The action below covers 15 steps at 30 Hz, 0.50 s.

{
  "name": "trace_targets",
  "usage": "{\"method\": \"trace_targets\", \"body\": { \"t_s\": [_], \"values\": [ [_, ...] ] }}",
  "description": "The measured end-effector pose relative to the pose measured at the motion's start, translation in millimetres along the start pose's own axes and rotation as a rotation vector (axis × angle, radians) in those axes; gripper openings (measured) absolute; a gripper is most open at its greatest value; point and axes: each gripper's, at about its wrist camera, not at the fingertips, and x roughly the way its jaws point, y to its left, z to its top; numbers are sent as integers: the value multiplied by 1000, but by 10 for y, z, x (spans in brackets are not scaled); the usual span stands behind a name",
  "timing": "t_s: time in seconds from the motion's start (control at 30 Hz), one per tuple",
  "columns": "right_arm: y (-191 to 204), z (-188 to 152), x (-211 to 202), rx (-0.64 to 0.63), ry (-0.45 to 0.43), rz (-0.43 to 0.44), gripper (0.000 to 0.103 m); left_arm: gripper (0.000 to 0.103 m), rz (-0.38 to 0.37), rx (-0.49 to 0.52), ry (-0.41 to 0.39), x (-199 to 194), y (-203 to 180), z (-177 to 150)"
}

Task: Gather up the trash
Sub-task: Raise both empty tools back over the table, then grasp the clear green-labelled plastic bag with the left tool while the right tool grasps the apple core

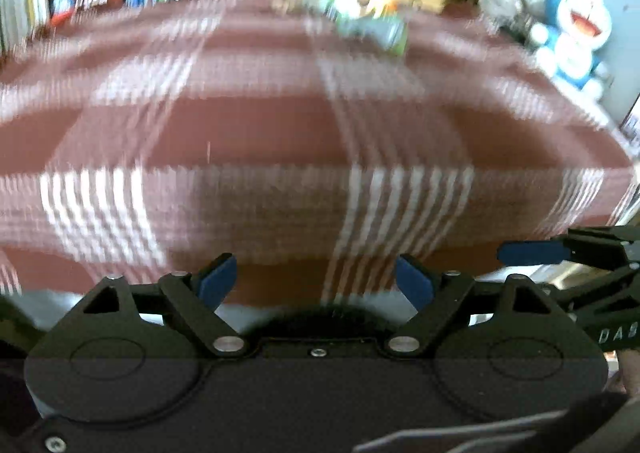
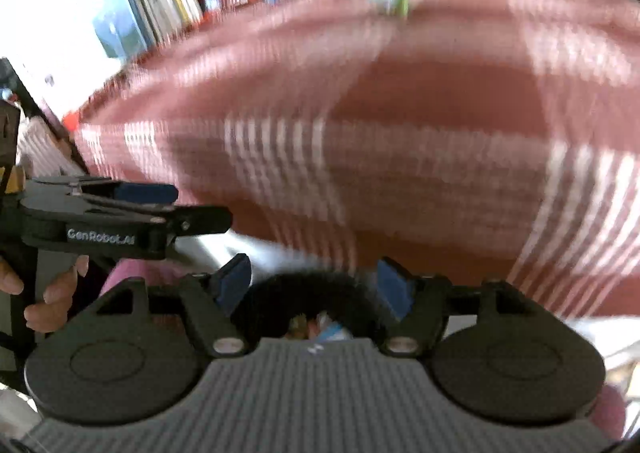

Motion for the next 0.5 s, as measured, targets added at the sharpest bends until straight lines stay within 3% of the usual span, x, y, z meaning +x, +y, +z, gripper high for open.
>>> {"method": "trace_targets", "body": {
  "t_s": [0.17, 0.27, 0.5],
  "values": [
    [-100, 404, -293, -16, -161, -47, 81, 90, -13, 26, -124, -140, -93, 496],
    [-180, 637, -357, -29, -228, -124, 81, 92, -30, 9, -185, -74, -170, 825],
    [-580, 1289, -427, 26, -330, -235, 81, 95, -43, -112, -217, 531, -221, 1545]
  ]
}}
